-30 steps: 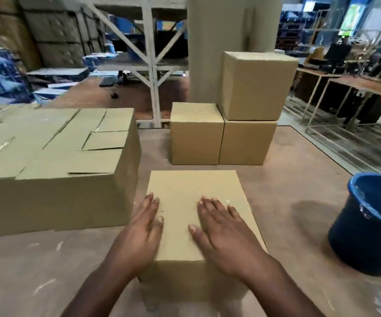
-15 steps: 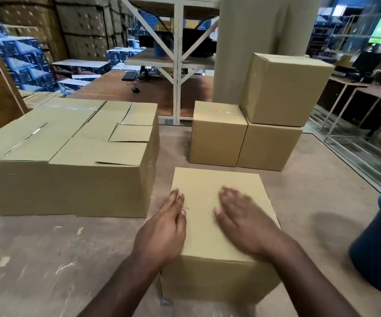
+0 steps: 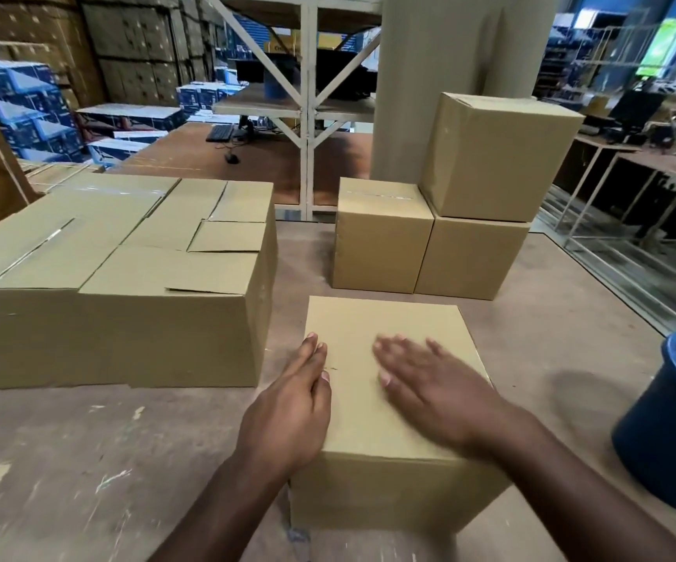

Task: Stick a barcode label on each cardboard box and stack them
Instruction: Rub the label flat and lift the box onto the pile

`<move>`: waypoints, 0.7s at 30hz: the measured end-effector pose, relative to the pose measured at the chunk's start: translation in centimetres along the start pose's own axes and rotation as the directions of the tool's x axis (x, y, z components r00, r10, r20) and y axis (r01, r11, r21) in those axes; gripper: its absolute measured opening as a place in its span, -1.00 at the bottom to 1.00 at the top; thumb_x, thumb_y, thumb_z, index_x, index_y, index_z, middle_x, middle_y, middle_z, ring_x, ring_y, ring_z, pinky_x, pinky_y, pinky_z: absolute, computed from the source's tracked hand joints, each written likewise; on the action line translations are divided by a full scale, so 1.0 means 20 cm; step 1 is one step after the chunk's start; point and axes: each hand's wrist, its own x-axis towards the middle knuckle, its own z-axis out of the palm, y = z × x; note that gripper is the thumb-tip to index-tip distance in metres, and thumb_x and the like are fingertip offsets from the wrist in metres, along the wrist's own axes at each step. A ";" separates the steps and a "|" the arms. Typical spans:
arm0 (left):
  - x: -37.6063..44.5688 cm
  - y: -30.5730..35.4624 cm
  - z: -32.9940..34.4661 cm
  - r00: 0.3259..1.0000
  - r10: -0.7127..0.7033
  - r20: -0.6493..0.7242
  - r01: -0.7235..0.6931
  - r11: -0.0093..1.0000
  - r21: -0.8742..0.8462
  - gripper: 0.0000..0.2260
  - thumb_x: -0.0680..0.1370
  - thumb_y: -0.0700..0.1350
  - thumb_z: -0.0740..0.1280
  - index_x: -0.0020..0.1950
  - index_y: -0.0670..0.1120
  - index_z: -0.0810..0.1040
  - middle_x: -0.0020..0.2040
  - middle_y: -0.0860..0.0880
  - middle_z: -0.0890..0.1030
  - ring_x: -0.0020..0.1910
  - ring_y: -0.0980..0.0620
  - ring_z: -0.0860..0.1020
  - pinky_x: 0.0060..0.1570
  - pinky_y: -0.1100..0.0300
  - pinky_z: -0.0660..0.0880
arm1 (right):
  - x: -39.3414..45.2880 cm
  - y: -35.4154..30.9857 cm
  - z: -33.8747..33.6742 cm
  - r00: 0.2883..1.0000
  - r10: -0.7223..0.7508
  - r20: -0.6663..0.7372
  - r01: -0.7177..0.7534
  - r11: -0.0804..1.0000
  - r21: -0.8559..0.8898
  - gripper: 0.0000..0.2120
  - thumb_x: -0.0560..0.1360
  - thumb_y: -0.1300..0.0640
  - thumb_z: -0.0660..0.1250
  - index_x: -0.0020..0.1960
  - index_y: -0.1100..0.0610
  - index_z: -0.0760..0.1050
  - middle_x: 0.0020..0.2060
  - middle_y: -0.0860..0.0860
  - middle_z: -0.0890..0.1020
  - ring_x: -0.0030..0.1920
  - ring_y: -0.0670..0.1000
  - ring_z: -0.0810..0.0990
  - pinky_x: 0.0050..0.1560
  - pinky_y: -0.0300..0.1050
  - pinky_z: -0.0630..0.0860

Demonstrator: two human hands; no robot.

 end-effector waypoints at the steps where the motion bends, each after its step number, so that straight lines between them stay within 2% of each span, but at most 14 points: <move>1: 0.00 0.00 0.00 1.000 -0.003 0.001 0.003 1.000 -0.003 -0.56 0.71 0.07 0.05 0.62 0.21 0.19 0.58 0.42 0.01 0.54 0.28 0.21 0.43 0.22 0.28 | 0.03 0.07 -0.01 0.993 0.118 -0.026 -0.118 0.993 -0.013 -0.12 0.48 -0.38 -0.44 0.70 -0.01 -0.18 0.68 -0.11 -0.16 0.66 -0.11 -0.19 0.63 -0.07 -0.26; 2: 0.00 0.01 0.00 1.000 -0.005 0.001 0.005 1.000 -0.002 -0.56 0.71 0.07 0.05 0.62 0.21 0.19 0.59 0.42 0.01 0.54 0.28 0.21 0.43 0.21 0.29 | 0.05 0.11 -0.02 0.977 0.210 -0.043 -0.211 0.977 -0.021 -0.12 0.49 -0.39 -0.44 0.70 0.03 -0.21 0.68 -0.07 -0.18 0.66 -0.07 -0.20 0.63 -0.06 -0.25; 3: 0.00 0.01 -0.01 1.000 -0.007 0.000 0.007 1.000 0.004 -0.56 0.71 0.07 0.04 0.62 0.20 0.18 0.59 0.41 0.00 0.54 0.27 0.22 0.43 0.21 0.29 | 0.06 0.11 -0.02 0.971 0.236 -0.042 -0.237 0.972 -0.009 -0.16 0.54 -0.39 -0.39 0.69 0.05 -0.24 0.67 -0.05 -0.21 0.66 -0.05 -0.23 0.63 -0.05 -0.25; 4: 0.00 0.01 -0.01 1.000 -0.010 -0.001 0.010 1.000 0.011 -0.56 0.71 0.07 0.04 0.62 0.20 0.18 0.59 0.41 0.00 0.54 0.28 0.22 0.43 0.21 0.30 | 0.05 0.06 0.00 0.982 0.184 -0.030 -0.184 0.983 0.007 -0.21 0.60 -0.37 -0.32 0.69 0.04 -0.25 0.66 -0.07 -0.25 0.66 -0.05 -0.26 0.63 -0.06 -0.26; 6: 0.00 0.00 0.00 1.000 -0.013 -0.006 0.013 1.000 0.010 -0.56 0.71 0.07 0.04 0.62 0.20 0.19 0.59 0.41 0.00 0.54 0.28 0.21 0.44 0.19 0.31 | -0.03 -0.09 0.05 0.999 -0.043 -0.001 0.044 0.998 0.039 -0.32 0.68 -0.30 -0.20 0.69 -0.02 -0.24 0.63 -0.14 -0.29 0.64 -0.11 -0.31 0.61 -0.13 -0.31; 8: 0.00 -0.01 0.01 1.000 -0.007 -0.006 0.007 1.000 0.003 -0.55 0.71 0.07 0.05 0.62 0.20 0.20 0.59 0.41 0.01 0.54 0.28 0.21 0.45 0.16 0.32 | -0.12 -0.15 0.06 0.980 -0.196 0.024 0.194 0.978 0.082 -0.41 0.70 -0.27 -0.20 0.68 -0.17 -0.20 0.63 -0.27 -0.24 0.61 -0.24 -0.33 0.60 -0.17 -0.32; 9: 0.00 -0.01 0.01 1.000 -0.007 -0.006 0.007 1.000 -0.001 -0.55 0.71 0.07 0.05 0.62 0.20 0.20 0.59 0.41 0.01 0.54 0.28 0.21 0.46 0.15 0.32 | -0.13 -0.11 0.05 0.983 -0.184 0.027 0.180 0.979 0.097 -0.43 0.68 -0.29 -0.25 0.67 -0.23 -0.18 0.62 -0.32 -0.21 0.59 -0.29 -0.32 0.62 -0.16 -0.30; 11: 0.00 -0.01 0.01 1.000 -0.011 -0.001 0.011 1.000 -0.008 -0.56 0.71 0.07 0.05 0.61 0.20 0.21 0.59 0.41 0.02 0.54 0.28 0.22 0.45 0.15 0.33 | -0.11 0.06 0.01 1.000 -0.020 0.002 0.020 0.996 0.086 -0.30 0.56 -0.42 -0.41 0.65 -0.27 -0.17 0.61 -0.35 -0.19 0.60 -0.29 -0.27 0.65 -0.06 -0.22; 13: 0.00 0.00 0.00 1.000 -0.007 0.000 0.007 1.000 -0.002 -0.56 0.71 0.06 0.04 0.62 0.19 0.21 0.60 0.40 0.02 0.54 0.27 0.22 0.44 0.15 0.34 | -0.06 0.24 -0.01 0.983 0.179 -0.051 -0.178 0.984 0.015 -0.02 0.36 -0.53 -0.61 0.67 -0.17 -0.19 0.64 -0.26 -0.16 0.64 -0.18 -0.20 0.66 0.01 -0.21; 15: 0.00 0.01 0.00 1.000 -0.009 0.001 0.009 1.000 0.009 -0.56 0.71 0.05 0.04 0.62 0.18 0.21 0.60 0.38 0.02 0.54 0.26 0.22 0.43 0.15 0.35 | -0.02 0.30 0.00 0.961 0.264 -0.085 -0.267 0.963 -0.028 0.09 0.30 -0.53 -0.65 0.69 -0.07 -0.16 0.66 -0.16 -0.11 0.66 -0.10 -0.13 0.65 0.03 -0.22; 16: 0.00 0.02 0.00 1.000 -0.015 -0.002 0.015 1.000 0.014 -0.55 0.71 0.05 0.04 0.62 0.18 0.21 0.60 0.38 0.02 0.55 0.25 0.22 0.42 0.15 0.36 | -0.01 0.28 0.01 0.962 0.254 -0.103 -0.258 0.966 -0.027 0.03 0.37 -0.51 -0.59 0.70 -0.05 -0.13 0.66 -0.15 -0.09 0.66 -0.09 -0.11 0.65 0.03 -0.20; 18: 0.00 0.02 0.00 1.000 -0.026 -0.004 0.027 0.999 0.020 -0.55 0.71 0.05 0.04 0.62 0.18 0.21 0.60 0.39 0.02 0.54 0.25 0.24 0.41 0.15 0.37 | -0.02 0.17 0.05 0.976 0.168 -0.135 -0.165 0.986 0.032 -0.23 0.58 -0.42 -0.33 0.69 -0.09 -0.04 0.66 -0.20 -0.05 0.66 -0.13 -0.11 0.66 0.02 -0.15; 21: 0.00 0.03 -0.01 0.999 -0.037 -0.008 0.037 0.999 0.024 -0.55 0.70 0.06 0.05 0.61 0.19 0.22 0.60 0.38 0.02 0.54 0.23 0.25 0.41 0.13 0.38 | -0.02 0.08 0.08 0.981 0.053 -0.189 -0.009 0.974 0.226 -0.47 0.67 -0.31 0.04 0.61 -0.21 0.26 0.60 -0.36 0.14 0.63 -0.23 -0.01 0.66 0.05 -0.05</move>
